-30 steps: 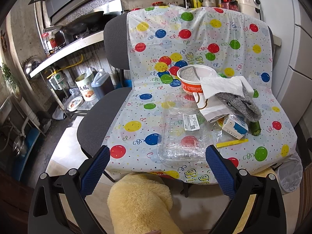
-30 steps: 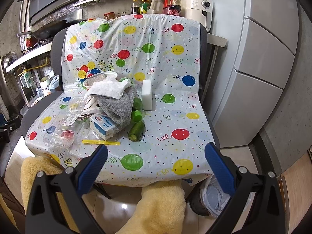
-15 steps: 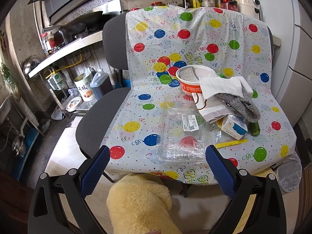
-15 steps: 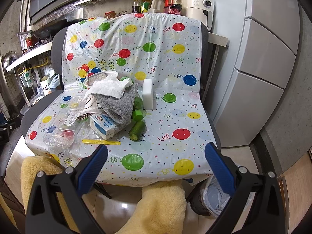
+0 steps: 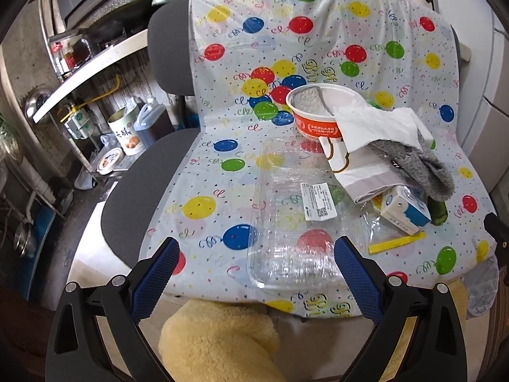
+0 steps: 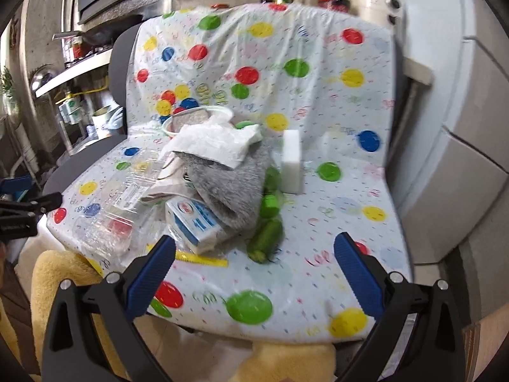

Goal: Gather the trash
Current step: 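Reach the right gripper to the white tissue and close on it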

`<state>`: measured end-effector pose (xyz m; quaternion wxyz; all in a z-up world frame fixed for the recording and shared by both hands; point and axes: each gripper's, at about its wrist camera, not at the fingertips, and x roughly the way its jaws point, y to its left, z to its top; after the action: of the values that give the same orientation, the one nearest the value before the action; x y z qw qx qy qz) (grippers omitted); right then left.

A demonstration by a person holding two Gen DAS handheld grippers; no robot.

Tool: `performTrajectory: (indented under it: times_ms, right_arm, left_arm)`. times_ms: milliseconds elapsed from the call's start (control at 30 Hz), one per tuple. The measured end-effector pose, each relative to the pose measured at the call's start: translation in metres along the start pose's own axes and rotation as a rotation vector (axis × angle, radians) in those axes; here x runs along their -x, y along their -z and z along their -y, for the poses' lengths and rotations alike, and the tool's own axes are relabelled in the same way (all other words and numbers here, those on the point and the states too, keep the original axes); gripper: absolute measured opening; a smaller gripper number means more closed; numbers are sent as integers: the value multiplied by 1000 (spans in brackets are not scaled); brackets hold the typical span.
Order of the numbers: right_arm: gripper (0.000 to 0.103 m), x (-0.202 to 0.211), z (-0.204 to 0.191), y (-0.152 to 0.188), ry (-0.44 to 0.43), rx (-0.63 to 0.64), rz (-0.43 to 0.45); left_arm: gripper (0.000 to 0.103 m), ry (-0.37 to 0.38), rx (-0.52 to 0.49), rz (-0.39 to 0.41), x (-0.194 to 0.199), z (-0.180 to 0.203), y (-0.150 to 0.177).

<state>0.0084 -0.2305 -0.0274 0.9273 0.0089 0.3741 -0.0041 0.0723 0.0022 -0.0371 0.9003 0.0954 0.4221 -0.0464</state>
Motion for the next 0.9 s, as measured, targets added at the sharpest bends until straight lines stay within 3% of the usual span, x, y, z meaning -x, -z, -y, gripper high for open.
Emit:
performTrajectory:
  times_ms: [167, 300, 333, 400, 567, 900]
  right_arm:
    - [97, -22, -2, -33, -31, 3, -5]
    - [97, -48, -4, -59, -72, 8, -8]
    - [94, -56, -5, -65, -74, 15, -11]
    - [80, -69, -6, -74, -89, 21, -24]
    - [68, -101, -7, -91, -131, 1, -57]
    - [62, -122, -1, -95, -144, 10, -78]
  left_arm:
    - [96, -50, -20, 15, -19, 0, -17]
    - [96, -42, 20, 21, -29, -9, -32]
    - [96, -52, 21, 26, -31, -10, -36]
    - [96, -68, 19, 37, -33, -12, -41]
    - [96, -76, 25, 39, -45, -17, -50]
    - [96, -57, 58, 9, -78, -22, -62]
